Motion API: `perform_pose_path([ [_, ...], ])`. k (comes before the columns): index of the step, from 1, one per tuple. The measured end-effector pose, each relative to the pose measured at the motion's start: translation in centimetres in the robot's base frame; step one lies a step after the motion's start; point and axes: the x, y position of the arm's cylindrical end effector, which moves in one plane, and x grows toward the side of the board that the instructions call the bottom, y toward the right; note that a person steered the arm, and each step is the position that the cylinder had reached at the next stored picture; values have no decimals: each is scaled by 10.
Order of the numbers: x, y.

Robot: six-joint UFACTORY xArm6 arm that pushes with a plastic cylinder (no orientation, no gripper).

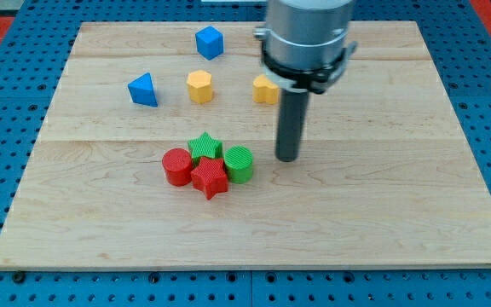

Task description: Move the green star closer to the blue triangle

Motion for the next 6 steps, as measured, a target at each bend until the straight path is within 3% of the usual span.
perform_pose_path([
  [1,-9,-93],
  [3,31,-112],
  [4,20,-185],
  [6,-70,-218],
])
